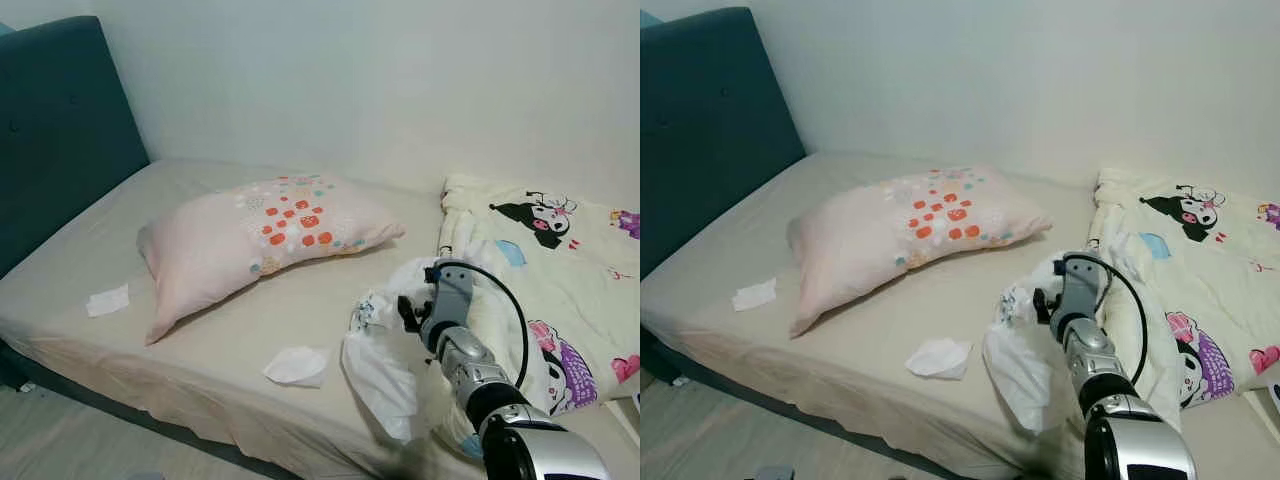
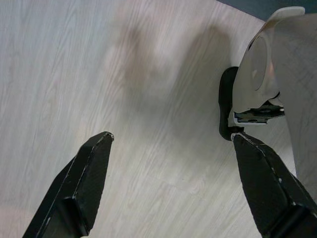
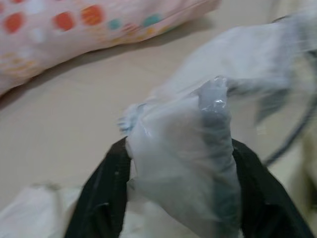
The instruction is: Clean up the room
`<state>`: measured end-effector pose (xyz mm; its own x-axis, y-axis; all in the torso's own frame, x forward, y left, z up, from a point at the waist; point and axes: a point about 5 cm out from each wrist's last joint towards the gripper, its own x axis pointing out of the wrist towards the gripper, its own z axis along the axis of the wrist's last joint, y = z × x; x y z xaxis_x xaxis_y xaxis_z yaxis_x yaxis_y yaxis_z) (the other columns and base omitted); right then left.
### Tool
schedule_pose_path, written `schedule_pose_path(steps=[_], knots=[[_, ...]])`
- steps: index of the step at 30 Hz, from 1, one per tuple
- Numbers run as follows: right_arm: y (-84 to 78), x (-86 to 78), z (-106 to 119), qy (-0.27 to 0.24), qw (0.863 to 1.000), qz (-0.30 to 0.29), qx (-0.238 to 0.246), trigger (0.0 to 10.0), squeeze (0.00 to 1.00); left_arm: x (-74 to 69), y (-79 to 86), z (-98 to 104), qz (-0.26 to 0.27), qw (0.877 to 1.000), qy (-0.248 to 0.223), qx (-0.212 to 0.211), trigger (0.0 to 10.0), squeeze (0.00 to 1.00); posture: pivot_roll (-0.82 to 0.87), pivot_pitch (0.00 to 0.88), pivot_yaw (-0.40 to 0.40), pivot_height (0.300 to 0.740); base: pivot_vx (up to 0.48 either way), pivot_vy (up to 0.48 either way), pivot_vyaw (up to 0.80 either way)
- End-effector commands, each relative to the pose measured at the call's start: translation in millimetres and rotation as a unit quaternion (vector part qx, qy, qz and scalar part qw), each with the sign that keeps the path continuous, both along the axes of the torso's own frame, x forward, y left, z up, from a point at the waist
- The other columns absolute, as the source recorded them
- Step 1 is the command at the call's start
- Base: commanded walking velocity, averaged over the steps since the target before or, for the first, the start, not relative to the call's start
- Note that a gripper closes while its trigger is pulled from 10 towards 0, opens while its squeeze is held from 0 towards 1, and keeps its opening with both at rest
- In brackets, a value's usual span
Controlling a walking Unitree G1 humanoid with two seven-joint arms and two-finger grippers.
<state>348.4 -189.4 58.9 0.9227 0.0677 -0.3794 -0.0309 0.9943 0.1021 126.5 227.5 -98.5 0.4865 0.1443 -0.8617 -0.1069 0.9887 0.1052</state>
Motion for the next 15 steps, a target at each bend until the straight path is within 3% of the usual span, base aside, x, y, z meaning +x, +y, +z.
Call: schedule_pose_path(steps=[1, 7, 15], knots=[[5.8, -0.3, -1.8, 0.006, 1.0, 0.01, 0.021, 0.0, 0.0, -2.5, 5.0, 0.5, -0.004, 1.0, 0.002, 0.006, 10.0, 0.0, 0.04, 0.049, -0.002, 0.64, 0.0, 0.0, 0.0], [21.7, 2.5, 2.0, 0.0, 0.997, 0.063, 0.038, 0.0, 0.0, 1.5, 2.9, 1.3, 0.0, 1.0, -0.005, 0.003, 10.0, 0.0, 0.03, 0.029, -0.005, 0.64, 0.0, 0.0, 0.0], [14.2, 13.9, 22.7, -0.05, 0.994, 0.027, 0.095, 0.0, 0.0, 10.4, -1.2, 3.1, 0.002, 1.0, -0.013, -0.003, 10.0, 0.0, 0.01, 0.0, -0.009, 0.64, 0.0, 0.0, 0.0]])
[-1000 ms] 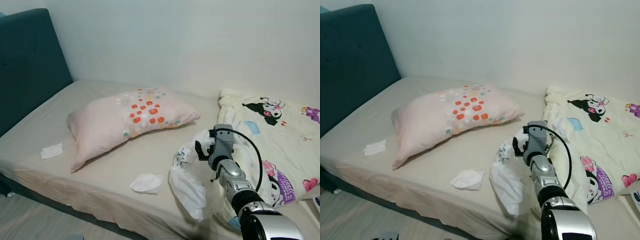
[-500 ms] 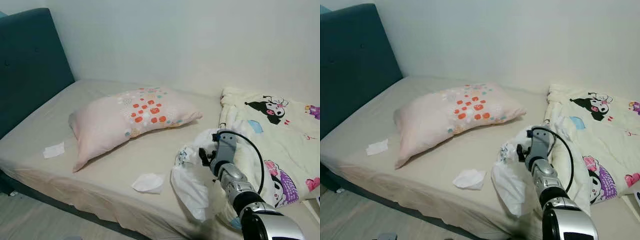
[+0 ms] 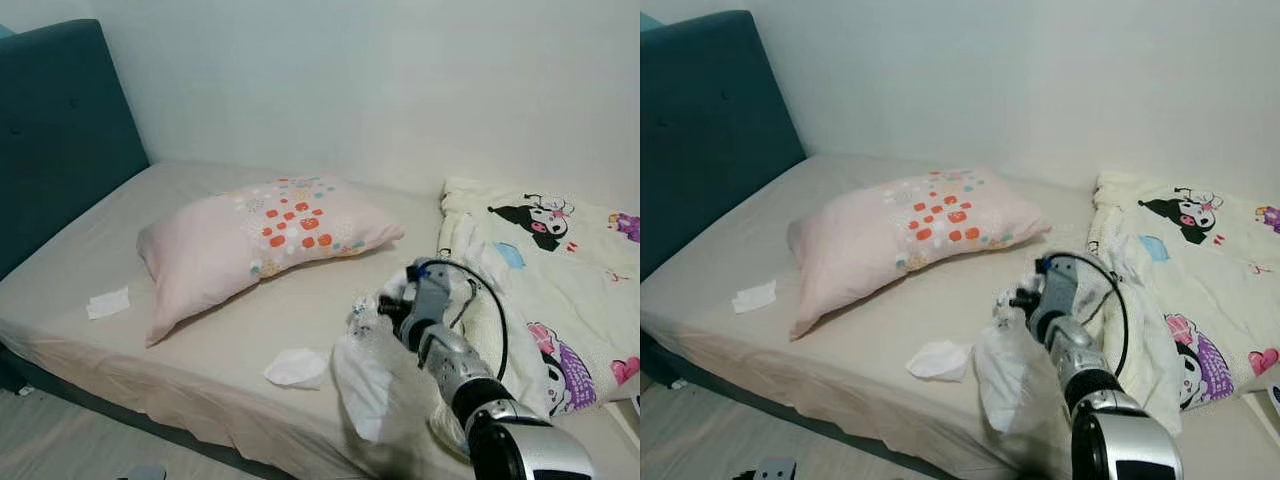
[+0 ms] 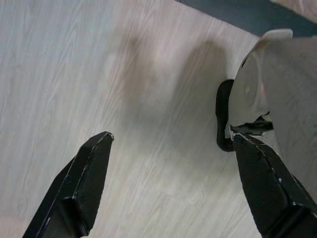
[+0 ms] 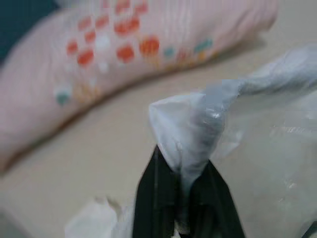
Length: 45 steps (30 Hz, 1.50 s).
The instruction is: Clean up the room
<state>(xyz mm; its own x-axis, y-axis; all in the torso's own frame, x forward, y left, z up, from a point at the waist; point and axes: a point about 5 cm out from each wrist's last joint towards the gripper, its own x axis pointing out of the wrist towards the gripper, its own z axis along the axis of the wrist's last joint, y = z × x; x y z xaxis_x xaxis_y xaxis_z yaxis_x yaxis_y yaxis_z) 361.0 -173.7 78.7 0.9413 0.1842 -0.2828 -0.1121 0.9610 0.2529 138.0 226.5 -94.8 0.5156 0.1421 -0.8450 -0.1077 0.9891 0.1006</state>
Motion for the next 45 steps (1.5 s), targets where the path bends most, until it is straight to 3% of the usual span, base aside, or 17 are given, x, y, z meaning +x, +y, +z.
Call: schedule_pose_path(steps=[1, 2, 5, 10, 12, 16, 18, 22, 23, 25, 28, 29, 30, 31, 41, 44, 45], knots=[[-2.0, 1.6, 3.8, -0.011, 1.0, -0.008, 0.019, 0.0, 0.0, -0.9, -0.4, -0.6, 0.003, 1.0, 0.003, -0.002, 10.0, 0.0, 0.01, 0.0, -0.009, 0.64, 0.0, 0.0, 0.0], [-2.0, 1.6, 3.8, -0.011, 1.0, -0.008, 0.019, 0.0, 0.0, -0.9, -0.4, -0.6, 0.003, 1.0, 0.003, -0.002, 10.0, 0.0, 0.01, 0.0, -0.009, 0.64, 0.0, 0.0, 0.0], [-18.4, 14.4, 39.1, -0.104, 0.988, -0.057, 0.097, 0.0, 0.0, 4.0, -2.6, 0.5, 0.003, 1.0, 0.0, -0.005, 10.0, 0.0, -0.01, 0.0, -0.013, 0.64, 0.0, 0.0, 0.0], [-27.9, 23.5, 73.9, -0.179, 0.973, -0.067, 0.13, 0.0, 0.0, 6.8, -3.7, 1.2, 0.005, 1.0, -0.003, -0.007, 10.0, 0.0, -0.01, 0.0, -0.013, 0.64, 0.0, 0.0, 0.0], [-27.9, 23.5, 73.9, -0.179, 0.973, -0.067, 0.13, 0.0, 0.0, 6.8, -3.7, 1.2, 0.005, 1.0, -0.003, -0.007, 10.0, 0.0, -0.01, 0.0, -0.013, 0.64, 0.0, 0.0, 0.0], [-27.9, 32.3, 134.9, -0.283, 0.948, -0.042, 0.142, 0.0, 0.0, 10.5, -5.5, 2.1, 0.006, 1.0, -0.006, -0.01, 10.0, 0.0, -0.02, 0.0, -0.021, 0.64, 0.0, 0.0, 0.0], [-25.4, 32.6, 143.0, -0.295, 0.945, -0.034, 0.138, 0.0, 0.0, 10.8, -5.7, 2.2, 0.006, 1.0, -0.007, -0.011, 10.0, 0.0, -0.02, 0.0, -0.021, 0.64, 0.0, 0.0, 0.0], [26.5, 23.2, 178.8, -0.353, 0.925, 0.077, 0.12, 0.0, 0.0, 12.0, -5.9, 2.6, 0.01, 1.0, -0.008, -0.012, 10.0, 0.0, -0.03, 0.0, -0.026, 0.64, 0.0, 0.0, 0.0], [26.5, 23.2, 178.8, -0.353, 0.925, 0.077, 0.12, 0.0, 0.0, 12.0, -5.9, 2.6, 0.01, 1.0, -0.008, -0.012, 10.0, 0.0, -0.03, 0.0, -0.026, 0.64, 0.0, 0.0, 0.0], [59.1, 14.9, 174.9, -0.343, 0.918, 0.155, 0.124, 0.0, 0.0, 12.3, -5.7, 2.7, 0.016, 1.0, -0.01, -0.012, 10.0, 0.0, -0.03, 0.0, -0.031, 0.64, 0.0, 0.0, 0.0], [75.6, 11.0, 164.5, -0.324, 0.917, 0.191, 0.135, 0.0, 0.0, 12.5, -5.6, 2.9, 0.021, 1.0, -0.013, -0.012, 10.0, 0.0, -0.03, 0.0, -0.033, 0.645, 0.0, 0.0, 0.0], [86.7, 8.4, 151.8, -0.303, 0.919, 0.211, 0.139, 3.9, 0.0, 12.8, -5.9, 3.0, 0.031, 0.999, -0.016, -0.014, 10.0, 0.0, -0.02, 0.0, -0.044, 0.649, 0.0, 0.0, 0.0], [86.7, 8.4, 151.8, -0.303, 0.919, 0.211, 0.139, 3.9, 0.0, 12.8, -5.9, 3.0, 0.031, 0.999, -0.016, -0.014, 10.0, 0.0, -0.02, 0.0, -0.044, 0.649, 0.0, 0.0, 0.0], [104.3, 2.5, 127.6, -0.268, 0.924, 0.231, 0.148, 10.0, 0.0, 13.4, -6.1, 3.6, 0.053, 0.998, -0.028, -0.018, 10.0, 0.0, -0.02, 0.0, -0.047, 0.659, 0.0, 0.0, 0.0], [117.2, -12.2, 97.1, -0.206, 0.938, 0.247, 0.132, 10.0, 0.0, 15.0, -4.5, 5.7, 0.096, 0.994, -0.057, -0.01, 10.0, 0.0, -0.02, 0.0, -0.052, 0.698, 0.0, 0.0, 0.0], [112.9, -12.3, 92.5, -0.198, 0.943, 0.238, 0.122, 10.0, 0.0, 48.9, 25.4, 28.5, 0.099, 0.99, -0.104, 0.007, 10.0, 0.0, -0.02, 0.0, -0.05, 0.712, 0.0, 0.0, 0.0], [112.9, -12.3, 92.5, -0.198, 0.943, 0.238, 0.122, 10.0, 0.0, 48.9, 25.4, 28.5, 0.099, 0.99, -0.104, 0.007, 10.0, 0.0, -0.02, 0.0, -0.05, 0.712, 0.0, 0.0, 0.0]])
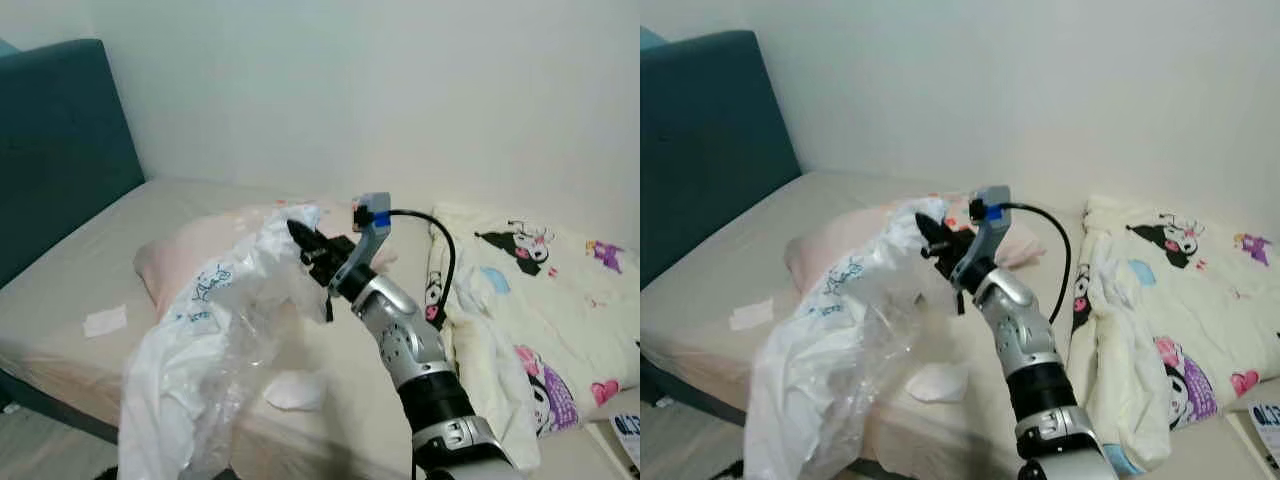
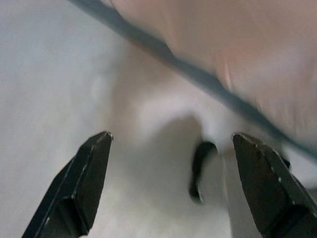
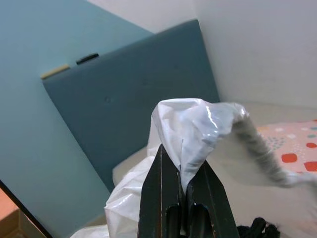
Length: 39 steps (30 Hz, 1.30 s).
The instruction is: Clean up the room
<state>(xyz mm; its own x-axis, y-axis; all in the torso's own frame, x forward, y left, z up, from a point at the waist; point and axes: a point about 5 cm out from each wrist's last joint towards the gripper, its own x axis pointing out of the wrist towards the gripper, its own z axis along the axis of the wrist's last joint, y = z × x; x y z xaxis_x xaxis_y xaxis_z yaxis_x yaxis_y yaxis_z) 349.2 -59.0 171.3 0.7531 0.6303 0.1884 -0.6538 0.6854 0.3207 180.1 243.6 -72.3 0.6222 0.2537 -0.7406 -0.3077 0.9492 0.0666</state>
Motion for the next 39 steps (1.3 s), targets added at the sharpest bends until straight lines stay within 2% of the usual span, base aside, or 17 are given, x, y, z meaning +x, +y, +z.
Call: schedule_pose_path(steps=[1, 5, 7, 11, 13, 17, 24, 28, 36, 38, 39], knots=[[-3.0, -0.1, -1.3, 0.0, 1.0, -0.008, -0.013, 10.0, 0.0, 14.2, 14.9, 11.9, 0.006, 1.0, -0.022, 0.011, 10.0, 0.0, -0.02, 0.0, -0.05, 0.717, 0.0, 0.0, 0.0], [-10.8, 3.5, -7.6, 0.011, 0.999, -0.031, -0.025, 10.0, 0.0, 17.9, 16.0, 14.0, 0.004, 1.0, -0.022, 0.013, 10.0, 0.0, -0.03, 0.0, -0.045, 0.727, 0.0, 0.0, 0.0], [-20.6, 5.7, -16.9, 0.023, 0.997, -0.053, -0.048, 10.0, 0.0, 16.2, 11.5, 11.2, 0.001, 1.0, -0.013, 0.011, 10.0, 0.0, -0.03, 0.0, -0.045, 0.737, 0.0, 0.0, 0.0], [-32.4, 7.1, -29.2, 0.043, 0.993, -0.077, -0.073, 10.0, 0.0, 4.8, 8.7, 3.6, 0.001, 1.0, 0.015, 0.006, 10.0, 0.0, -0.02, 0.0, -0.052, 0.74, 0.0, 0.0, 0.0], [-36.9, 6.8, -28.5, 0.036, 0.994, -0.085, -0.061, 10.0, 0.0, -3.6, 6.7, -1.5, -0.002, 0.999, 0.035, 0.004, 10.0, 0.0, -0.02, 0.0, -0.055, 0.74, 0.0, 0.0, 0.0], [-36.6, 6.2, -27.6, 0.027, 0.994, -0.082, -0.067, 10.0, 0.0, -9.1, 4.9, -4.8, -0.004, 0.999, 0.047, 0.002, 10.0, 0.0, -0.02, 0.0, -0.061, 0.74, 0.0, 0.0, 0.0], [-20.6, 2.4, -25.0, 0.004, 0.996, -0.045, -0.08, 10.0, 0.0, -10.5, -3.5, -8.4, -0.008, 0.998, 0.065, -0.003, 10.0, 0.0, -0.02, 0.0, -0.065, 0.74, 0.0, 0.0, 0.77], [-15.4, 0.8, -21.7, -0.006, 0.997, -0.033, -0.066, 10.0, 0.0, -8.5, -6.8, -8.9, -0.005, 0.997, 0.077, -0.007, 10.0, 0.0, -0.02, 0.0, -0.065, 0.74, 0.0, 0.0, 0.76], [-11.7, -3.5, -8.6, -0.04, 0.999, -0.013, -0.025, 10.0, 0.0, 0.0, -13.4, -7.1, -0.024, 0.996, 0.091, 0.002, 10.0, 0.0, -0.02, 0.0, -0.053, 0.74, -0.476, 0.0, 0.76], [-10.1, -6.0, -0.8, -0.062, 0.998, -0.002, -0.01, 10.0, 0.0, -11.5, -5.3, -10.1, -0.022, 0.995, 0.095, 0.004, 10.0, 0.0, -0.02, 0.0, -0.052, 0.74, 0.0, 0.0, 0.76], [-10.1, -6.0, -0.8, -0.062, 0.998, -0.002, -0.01, 10.0, 0.0, -11.5, -5.3, -10.1, -0.022, 0.995, 0.095, 0.004, 10.0, 0.0, -0.02, 0.0, -0.052, 0.74, 0.0, 0.0, 0.76]])
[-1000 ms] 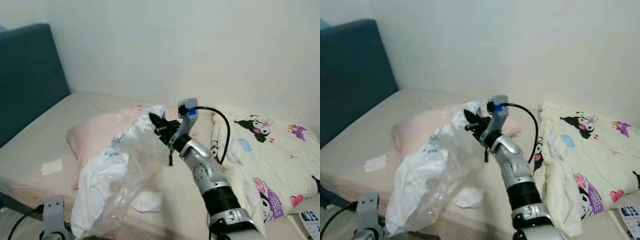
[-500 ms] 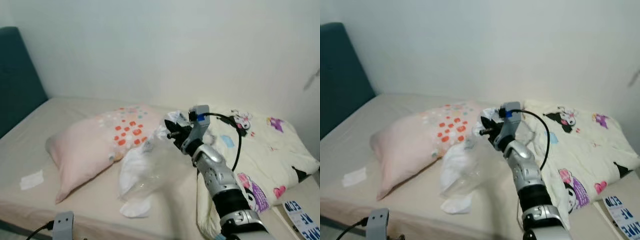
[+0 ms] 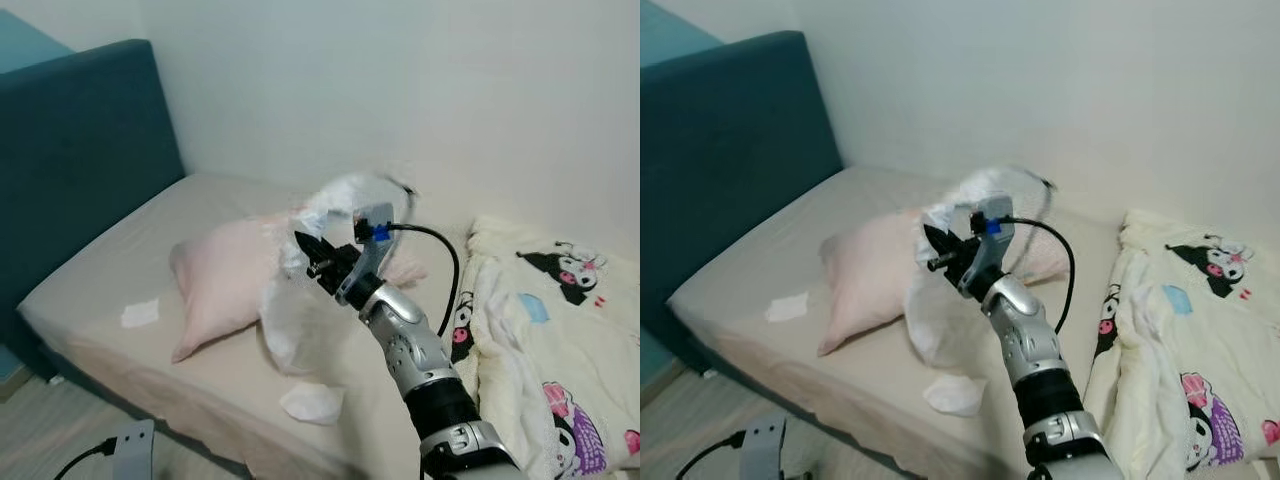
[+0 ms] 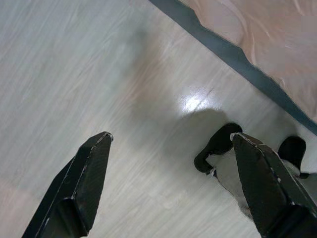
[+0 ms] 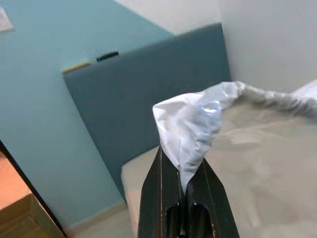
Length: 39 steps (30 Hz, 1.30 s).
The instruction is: Clean up the room
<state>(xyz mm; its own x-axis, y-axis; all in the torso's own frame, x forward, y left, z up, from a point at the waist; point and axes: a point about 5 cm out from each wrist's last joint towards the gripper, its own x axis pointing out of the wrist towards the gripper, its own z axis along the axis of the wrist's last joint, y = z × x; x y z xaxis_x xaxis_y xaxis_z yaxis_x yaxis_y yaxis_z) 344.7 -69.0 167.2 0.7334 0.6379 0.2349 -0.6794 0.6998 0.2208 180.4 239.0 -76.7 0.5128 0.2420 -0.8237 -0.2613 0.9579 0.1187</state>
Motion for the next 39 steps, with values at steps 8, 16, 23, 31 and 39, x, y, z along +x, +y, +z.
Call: schedule_pose_path(steps=[8, 16, 23, 31, 39], knots=[[13.5, -13.1, 25.9, -0.064, 0.994, 0.073, 0.051, 10.0, 0.0, -18.2, 5.2, -6.7, -0.018, 0.999, 0.026, 0.004, 10.0, 0.0, -0.02, 0.0, -0.052, 0.74, 0.0, 0.0, 0.75], [21.0, -11.5, -0.2, -0.01, 0.997, 0.077, -0.026, 10.0, 0.0, -17.5, 5.3, -6.4, -0.026, 0.999, 0.026, 0.005, 10.0, 0.0, -0.02, 0.0, -0.054, 0.74, 0.0, 0.0, 0.76], [13.8, -6.9, -24.9, 0.04, 0.995, 0.051, -0.083, 10.0, 0.0, -16.6, 5.1, -6.0, -0.036, 0.999, 0.027, 0.008, 10.0, 0.0, -0.02, 0.0, -0.054, 0.74, 0.0, 0.0, 0.76], [-26.1, -11.6, -110.9, 0.21, 0.952, -0.032, -0.219, 10.0, 0.0, -11.1, 0.6, -4.9, -0.067, 0.997, 0.031, 0.028, 10.0, 0.0, -0.03, 0.0, -0.065, 0.74, 0.0, 0.0, 0.76], [-66.5, -53.1, -175.2, 0.354, 0.896, -0.123, -0.237, 10.0, 0.0, 0.2, -1.7, -0.1, -0.072, 0.997, 0.014, 0.04, 10.0, 0.0, 0.0, 0.0, -0.086, 0.74, 0.0, 0.0, 0.76]])
